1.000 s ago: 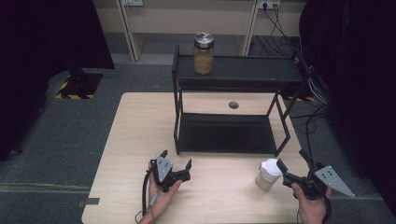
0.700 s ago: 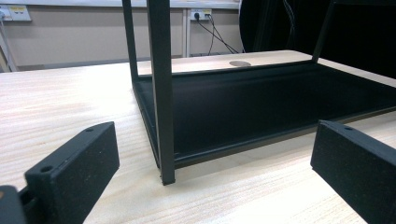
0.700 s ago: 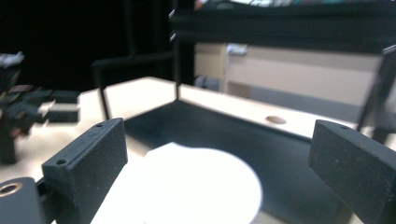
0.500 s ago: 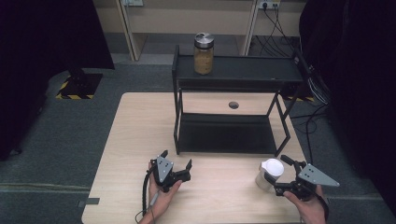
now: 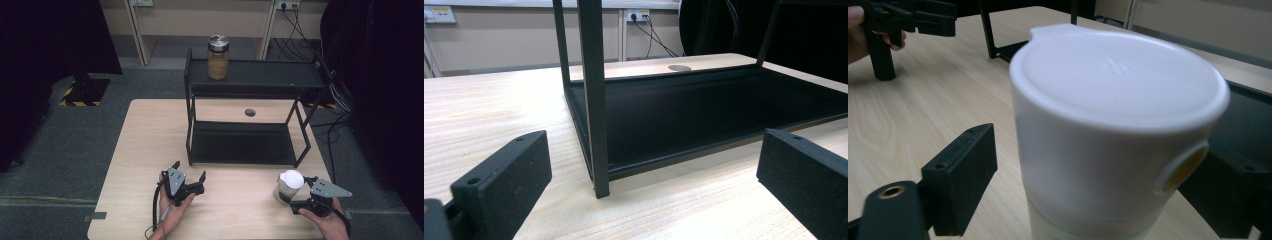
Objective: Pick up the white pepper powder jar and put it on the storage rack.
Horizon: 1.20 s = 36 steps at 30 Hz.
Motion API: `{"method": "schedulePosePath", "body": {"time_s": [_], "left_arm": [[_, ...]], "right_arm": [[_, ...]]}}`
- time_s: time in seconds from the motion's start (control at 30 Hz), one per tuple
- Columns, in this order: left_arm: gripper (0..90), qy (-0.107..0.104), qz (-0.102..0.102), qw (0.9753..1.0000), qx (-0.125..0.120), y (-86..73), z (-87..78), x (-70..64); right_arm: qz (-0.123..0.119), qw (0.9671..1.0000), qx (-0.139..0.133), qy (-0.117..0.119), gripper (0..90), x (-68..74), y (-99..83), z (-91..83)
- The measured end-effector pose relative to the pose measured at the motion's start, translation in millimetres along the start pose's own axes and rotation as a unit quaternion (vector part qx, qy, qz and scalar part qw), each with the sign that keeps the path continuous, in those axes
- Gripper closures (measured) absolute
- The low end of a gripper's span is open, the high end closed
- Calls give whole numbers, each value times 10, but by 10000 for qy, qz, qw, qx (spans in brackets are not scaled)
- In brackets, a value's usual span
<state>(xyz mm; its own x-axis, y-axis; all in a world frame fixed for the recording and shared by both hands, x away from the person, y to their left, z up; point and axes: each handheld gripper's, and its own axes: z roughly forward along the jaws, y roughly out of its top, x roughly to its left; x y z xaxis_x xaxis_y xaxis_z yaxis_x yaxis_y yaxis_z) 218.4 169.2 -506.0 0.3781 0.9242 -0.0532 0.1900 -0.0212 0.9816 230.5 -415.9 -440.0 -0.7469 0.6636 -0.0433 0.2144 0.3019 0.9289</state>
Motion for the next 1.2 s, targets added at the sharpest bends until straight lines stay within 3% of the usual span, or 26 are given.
{"method": "schedulePosePath", "body": {"time_s": [0.4,0.87,1.07,1.2], "left_arm": [[3,-2,44,10000,1,0,-1,-6],[3,2,58,10000,-8,-3,-4,-9],[3,0,65,10000,-9,-3,-4,-11],[3,12,53,10000,-16,-6,-6,-14]], "right_arm": [[-60,9995,249,-167,298,43,-5,37],[70,9991,239,-338,306,120,10,48],[257,9985,-191,-441,306,176,-6,-14],[276,9960,-457,-717,307,305,38,-45]]}}
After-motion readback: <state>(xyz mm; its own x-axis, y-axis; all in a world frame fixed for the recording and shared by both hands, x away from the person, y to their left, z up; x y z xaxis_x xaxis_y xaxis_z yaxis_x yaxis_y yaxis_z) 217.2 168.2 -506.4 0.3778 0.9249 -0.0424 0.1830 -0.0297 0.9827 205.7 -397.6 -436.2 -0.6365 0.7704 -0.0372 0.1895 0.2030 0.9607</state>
